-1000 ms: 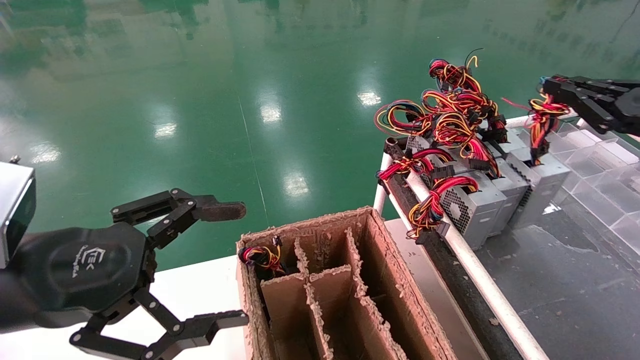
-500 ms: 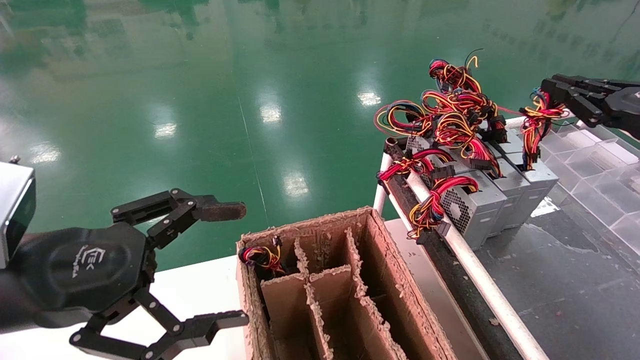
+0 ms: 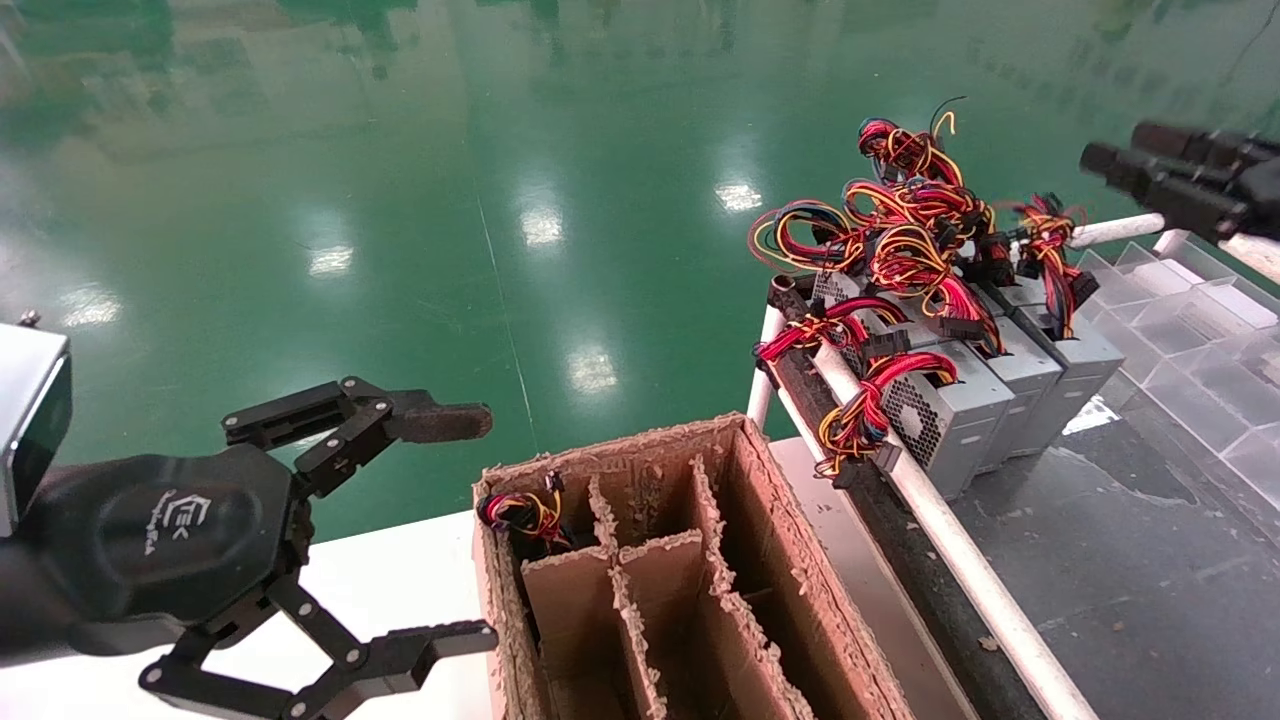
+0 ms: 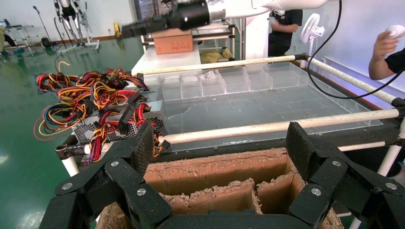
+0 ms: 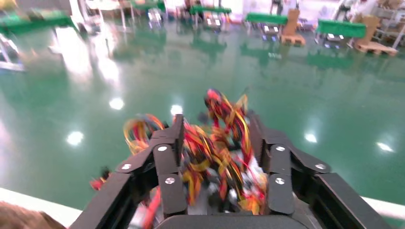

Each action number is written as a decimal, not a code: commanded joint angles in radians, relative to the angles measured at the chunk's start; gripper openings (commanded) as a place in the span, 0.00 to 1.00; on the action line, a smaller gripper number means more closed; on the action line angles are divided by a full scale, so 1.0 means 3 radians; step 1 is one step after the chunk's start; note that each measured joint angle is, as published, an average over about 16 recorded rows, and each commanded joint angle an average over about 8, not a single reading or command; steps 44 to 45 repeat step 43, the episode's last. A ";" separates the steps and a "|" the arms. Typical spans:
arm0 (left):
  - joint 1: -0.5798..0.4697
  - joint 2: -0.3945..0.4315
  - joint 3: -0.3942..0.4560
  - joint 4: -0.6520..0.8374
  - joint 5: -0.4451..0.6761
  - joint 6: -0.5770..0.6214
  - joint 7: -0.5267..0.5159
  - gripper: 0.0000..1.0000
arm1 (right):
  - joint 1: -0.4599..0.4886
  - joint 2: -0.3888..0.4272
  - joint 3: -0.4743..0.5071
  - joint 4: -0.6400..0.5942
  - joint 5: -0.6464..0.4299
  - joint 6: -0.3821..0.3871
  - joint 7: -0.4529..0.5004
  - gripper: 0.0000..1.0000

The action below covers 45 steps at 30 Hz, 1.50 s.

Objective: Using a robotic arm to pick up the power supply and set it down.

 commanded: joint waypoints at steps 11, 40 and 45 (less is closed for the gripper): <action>0.0000 0.0000 0.0001 0.0002 -0.0001 -0.0001 0.0001 1.00 | -0.0259 0.0078 0.0092 0.0506 0.0213 -0.0168 0.0235 1.00; -0.0001 -0.0001 0.0003 0.0002 -0.0002 -0.0001 0.0002 1.00 | -0.1419 0.0291 0.0228 0.2602 0.0730 -0.0377 0.0854 1.00; -0.0001 -0.0001 0.0003 0.0002 -0.0002 -0.0001 0.0002 1.00 | -0.1479 0.0302 0.0236 0.2709 0.0757 -0.0388 0.0885 1.00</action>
